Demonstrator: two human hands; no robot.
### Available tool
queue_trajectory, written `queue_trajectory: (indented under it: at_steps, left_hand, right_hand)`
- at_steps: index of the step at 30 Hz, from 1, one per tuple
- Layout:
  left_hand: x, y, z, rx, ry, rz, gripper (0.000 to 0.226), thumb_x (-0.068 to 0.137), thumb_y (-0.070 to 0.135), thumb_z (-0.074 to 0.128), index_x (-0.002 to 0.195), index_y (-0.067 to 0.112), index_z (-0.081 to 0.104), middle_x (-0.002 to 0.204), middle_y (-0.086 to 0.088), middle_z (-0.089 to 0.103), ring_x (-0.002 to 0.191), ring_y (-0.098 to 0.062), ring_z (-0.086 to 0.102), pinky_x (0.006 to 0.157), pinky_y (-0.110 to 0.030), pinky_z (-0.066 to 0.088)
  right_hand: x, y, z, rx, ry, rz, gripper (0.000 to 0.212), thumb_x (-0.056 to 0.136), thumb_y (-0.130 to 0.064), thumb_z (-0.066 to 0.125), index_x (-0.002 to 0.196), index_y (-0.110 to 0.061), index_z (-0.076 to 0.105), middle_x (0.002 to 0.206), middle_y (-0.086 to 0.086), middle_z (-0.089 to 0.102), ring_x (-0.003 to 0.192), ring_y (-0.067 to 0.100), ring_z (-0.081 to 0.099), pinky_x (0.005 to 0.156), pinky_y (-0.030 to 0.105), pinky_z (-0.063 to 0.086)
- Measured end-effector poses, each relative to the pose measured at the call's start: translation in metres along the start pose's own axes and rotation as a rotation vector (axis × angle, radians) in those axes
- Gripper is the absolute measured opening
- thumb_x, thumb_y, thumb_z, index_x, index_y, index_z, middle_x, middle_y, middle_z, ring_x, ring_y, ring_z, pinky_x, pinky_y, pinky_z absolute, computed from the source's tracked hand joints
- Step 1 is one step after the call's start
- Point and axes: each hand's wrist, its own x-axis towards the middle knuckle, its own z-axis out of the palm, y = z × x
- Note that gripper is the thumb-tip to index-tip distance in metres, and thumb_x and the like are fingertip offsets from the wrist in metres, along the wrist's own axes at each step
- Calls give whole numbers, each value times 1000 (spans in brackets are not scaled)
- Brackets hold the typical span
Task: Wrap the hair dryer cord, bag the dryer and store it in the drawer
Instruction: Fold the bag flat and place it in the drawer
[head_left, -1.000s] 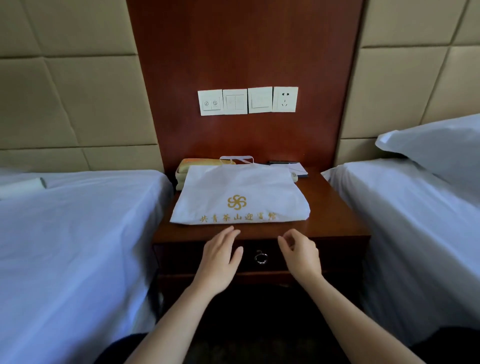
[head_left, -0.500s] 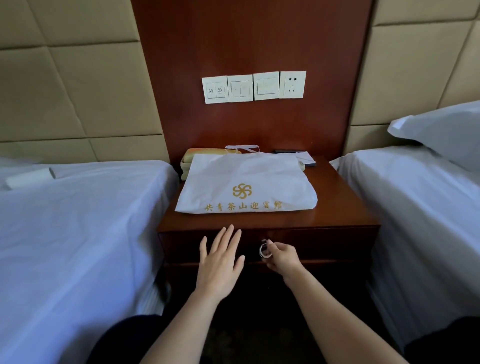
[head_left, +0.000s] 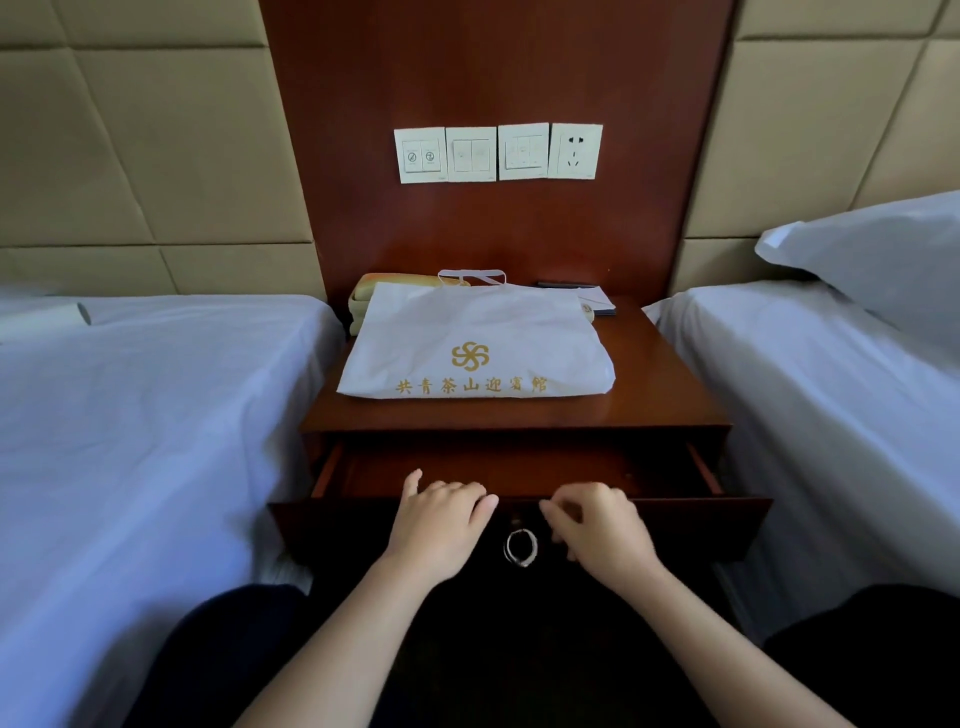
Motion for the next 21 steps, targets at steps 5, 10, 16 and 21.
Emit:
queue_trajectory:
  at_steps: [5, 10, 16, 21]
  left_hand:
    - [-33, 6, -3, -43, -27, 42, 45, 99, 45, 26, 126, 25, 57, 125, 6, 63, 117, -13, 55, 111, -34, 21]
    - [-71, 12, -10, -127, -36, 55, 46, 96, 52, 33, 126, 29, 58, 128, 10, 62, 118, -13, 56, 98, -30, 41]
    - [-83, 17, -22, -219, -189, -14, 52, 94, 57, 28, 78, 22, 62, 82, 2, 65, 93, -26, 65, 80, -34, 46]
    - [-70, 20, -28, -132, -289, 40, 60, 93, 59, 28, 75, 13, 62, 73, -5, 62, 85, -28, 67, 78, -34, 49]
  right_hand:
    - [-21, 8, -26, -313, 128, -261, 23, 92, -38, 51, 97, -21, 67, 95, -7, 64, 93, 18, 57, 73, 26, 38]
    - [-39, 17, -26, -278, -37, -151, 36, 95, -42, 44, 80, -17, 65, 81, -1, 67, 73, 20, 58, 59, 29, 39]
    - [-53, 18, -31, -343, -105, -175, 41, 94, -44, 45, 75, -14, 65, 76, 1, 67, 74, 23, 61, 58, 29, 42]
    - [-49, 15, -35, -318, -261, -136, 36, 93, -46, 45, 74, -20, 63, 79, -2, 65, 81, 24, 62, 72, 32, 48]
